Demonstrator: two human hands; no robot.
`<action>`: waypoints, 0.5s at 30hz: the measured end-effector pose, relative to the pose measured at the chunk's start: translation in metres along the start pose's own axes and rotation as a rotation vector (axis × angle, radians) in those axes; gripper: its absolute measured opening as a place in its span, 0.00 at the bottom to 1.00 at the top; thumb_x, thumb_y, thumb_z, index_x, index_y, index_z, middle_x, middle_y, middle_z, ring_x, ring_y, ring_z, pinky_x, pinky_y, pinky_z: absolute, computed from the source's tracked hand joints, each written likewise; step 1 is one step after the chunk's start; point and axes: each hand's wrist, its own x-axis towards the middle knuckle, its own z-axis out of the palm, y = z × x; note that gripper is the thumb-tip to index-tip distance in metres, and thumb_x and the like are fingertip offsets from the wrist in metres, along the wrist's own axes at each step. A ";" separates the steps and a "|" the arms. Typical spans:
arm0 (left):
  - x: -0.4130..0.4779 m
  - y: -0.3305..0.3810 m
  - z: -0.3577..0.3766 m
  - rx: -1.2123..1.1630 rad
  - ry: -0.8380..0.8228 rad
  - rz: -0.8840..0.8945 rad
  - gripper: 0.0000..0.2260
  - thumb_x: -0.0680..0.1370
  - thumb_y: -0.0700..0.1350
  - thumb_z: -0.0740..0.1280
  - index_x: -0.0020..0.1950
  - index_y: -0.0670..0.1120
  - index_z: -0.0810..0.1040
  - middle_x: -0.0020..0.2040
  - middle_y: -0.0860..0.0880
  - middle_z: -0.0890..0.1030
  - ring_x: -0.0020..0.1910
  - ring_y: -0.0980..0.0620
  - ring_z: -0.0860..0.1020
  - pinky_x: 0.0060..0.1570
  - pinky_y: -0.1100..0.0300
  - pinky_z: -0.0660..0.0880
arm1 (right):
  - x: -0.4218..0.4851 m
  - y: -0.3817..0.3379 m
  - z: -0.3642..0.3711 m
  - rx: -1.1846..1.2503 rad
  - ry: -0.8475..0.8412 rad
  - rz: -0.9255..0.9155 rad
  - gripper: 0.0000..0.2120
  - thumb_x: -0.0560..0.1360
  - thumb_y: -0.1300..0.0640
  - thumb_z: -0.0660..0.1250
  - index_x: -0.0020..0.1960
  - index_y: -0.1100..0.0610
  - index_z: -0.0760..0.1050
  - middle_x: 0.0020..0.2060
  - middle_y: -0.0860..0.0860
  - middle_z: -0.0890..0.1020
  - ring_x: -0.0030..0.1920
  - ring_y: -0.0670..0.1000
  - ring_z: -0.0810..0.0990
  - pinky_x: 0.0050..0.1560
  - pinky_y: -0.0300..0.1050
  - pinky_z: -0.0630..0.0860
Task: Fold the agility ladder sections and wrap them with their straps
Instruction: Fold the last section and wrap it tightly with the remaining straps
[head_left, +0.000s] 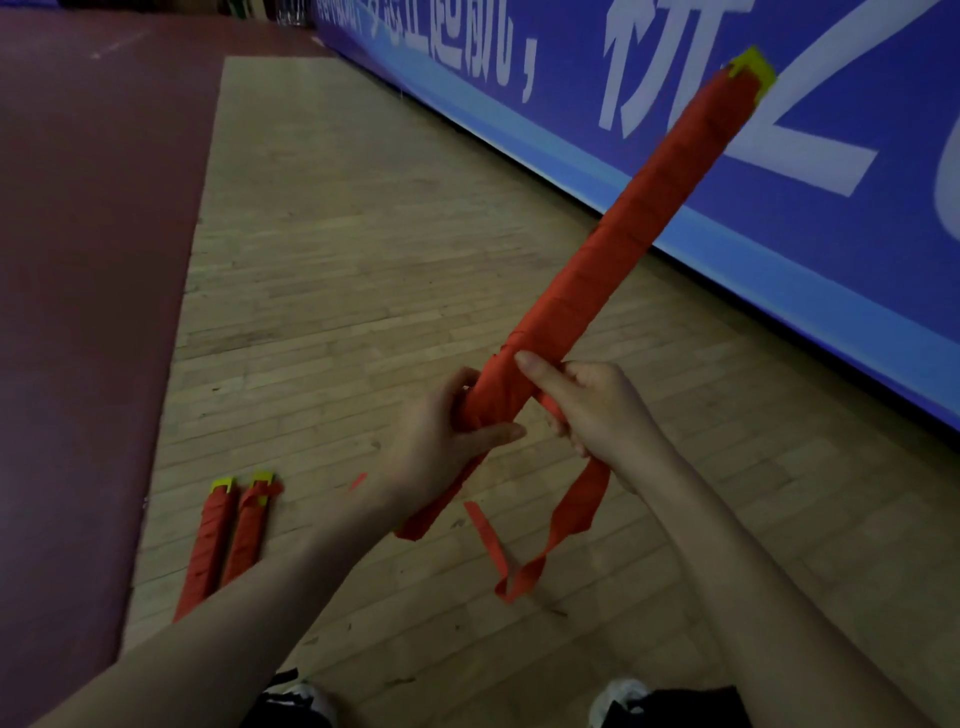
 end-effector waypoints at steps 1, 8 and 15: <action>-0.002 -0.001 0.003 0.133 0.038 0.024 0.22 0.69 0.58 0.74 0.59 0.52 0.73 0.43 0.51 0.81 0.38 0.51 0.81 0.39 0.50 0.79 | -0.001 0.000 0.002 -0.020 0.007 0.007 0.29 0.73 0.35 0.63 0.31 0.60 0.74 0.20 0.49 0.74 0.20 0.45 0.71 0.26 0.35 0.67; -0.011 0.012 0.015 0.740 0.124 0.168 0.19 0.78 0.59 0.62 0.63 0.49 0.64 0.52 0.51 0.78 0.43 0.50 0.80 0.38 0.56 0.76 | -0.001 0.005 0.010 0.036 0.036 0.158 0.26 0.71 0.33 0.64 0.34 0.56 0.77 0.21 0.46 0.75 0.21 0.41 0.72 0.28 0.37 0.67; -0.001 0.022 0.007 0.135 -0.086 0.044 0.20 0.74 0.60 0.68 0.61 0.52 0.70 0.53 0.53 0.76 0.46 0.51 0.79 0.46 0.51 0.79 | 0.005 0.009 -0.001 0.304 0.027 0.174 0.19 0.71 0.40 0.70 0.36 0.57 0.79 0.24 0.49 0.73 0.21 0.44 0.67 0.22 0.36 0.63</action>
